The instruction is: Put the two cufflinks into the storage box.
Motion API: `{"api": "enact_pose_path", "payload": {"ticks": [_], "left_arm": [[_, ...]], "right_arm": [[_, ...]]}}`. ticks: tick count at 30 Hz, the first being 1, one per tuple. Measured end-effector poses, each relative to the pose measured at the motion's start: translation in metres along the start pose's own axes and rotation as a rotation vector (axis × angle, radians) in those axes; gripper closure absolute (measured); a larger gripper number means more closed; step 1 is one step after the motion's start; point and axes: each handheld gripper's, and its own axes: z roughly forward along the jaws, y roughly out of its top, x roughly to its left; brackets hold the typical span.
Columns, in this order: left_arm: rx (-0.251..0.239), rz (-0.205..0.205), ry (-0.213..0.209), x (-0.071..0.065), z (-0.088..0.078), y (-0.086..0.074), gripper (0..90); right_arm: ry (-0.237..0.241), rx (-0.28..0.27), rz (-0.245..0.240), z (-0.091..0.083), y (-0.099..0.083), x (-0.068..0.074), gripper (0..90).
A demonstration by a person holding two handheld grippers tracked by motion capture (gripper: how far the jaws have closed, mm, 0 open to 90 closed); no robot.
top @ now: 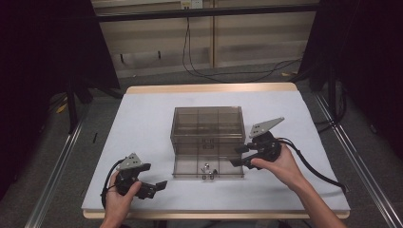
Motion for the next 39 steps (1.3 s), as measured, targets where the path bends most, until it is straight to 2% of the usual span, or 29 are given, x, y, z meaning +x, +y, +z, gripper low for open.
{"api": "enact_pose_path", "payload": {"ticks": [2,9,12,15,17,22,24,27,33,39], "left_arm": [[0.001,0.000,0.004,0.000,0.000,0.000,4.2],[-0.006,-0.012,0.028,0.001,-0.002,0.000,4.2],[-0.014,-0.015,0.023,0.002,-0.002,0.000,4.2],[-0.019,-0.018,0.032,0.002,-0.003,-0.001,4.2],[-0.017,-0.018,0.044,0.002,-0.003,-0.001,4.7],[-0.016,-0.035,0.080,0.002,-0.004,-0.001,5.2],[-0.027,-0.039,0.067,0.003,-0.004,-0.001,5.1],[-0.026,-0.037,0.072,0.002,-0.004,-0.001,5.0],[-0.023,-0.032,0.058,0.000,-0.004,-0.001,4.4],[-0.020,-0.025,0.052,-0.003,-0.003,0.000,4.1]], "right_arm": [[-0.001,-0.020,0.014,-0.006,-0.004,0.001,42.7],[-0.058,-0.030,0.033,-0.023,-0.019,0.006,33.9],[-0.105,-0.028,0.038,-0.029,-0.026,0.008,30.4],[-0.133,-0.027,0.050,-0.034,-0.032,0.007,29.7],[-0.172,-0.030,0.060,-0.038,-0.037,0.006,27.1],[-0.228,-0.042,0.084,-0.047,-0.049,0.006,26.1],[-0.269,-0.048,0.091,-0.051,-0.055,0.006,26.1],[-0.310,-0.057,0.107,-0.055,-0.063,0.006,26.0],[-0.366,-0.061,0.134,-0.062,-0.076,0.005,21.1],[-0.408,-0.090,0.182,-0.071,-0.090,-0.001,19.7]]}}
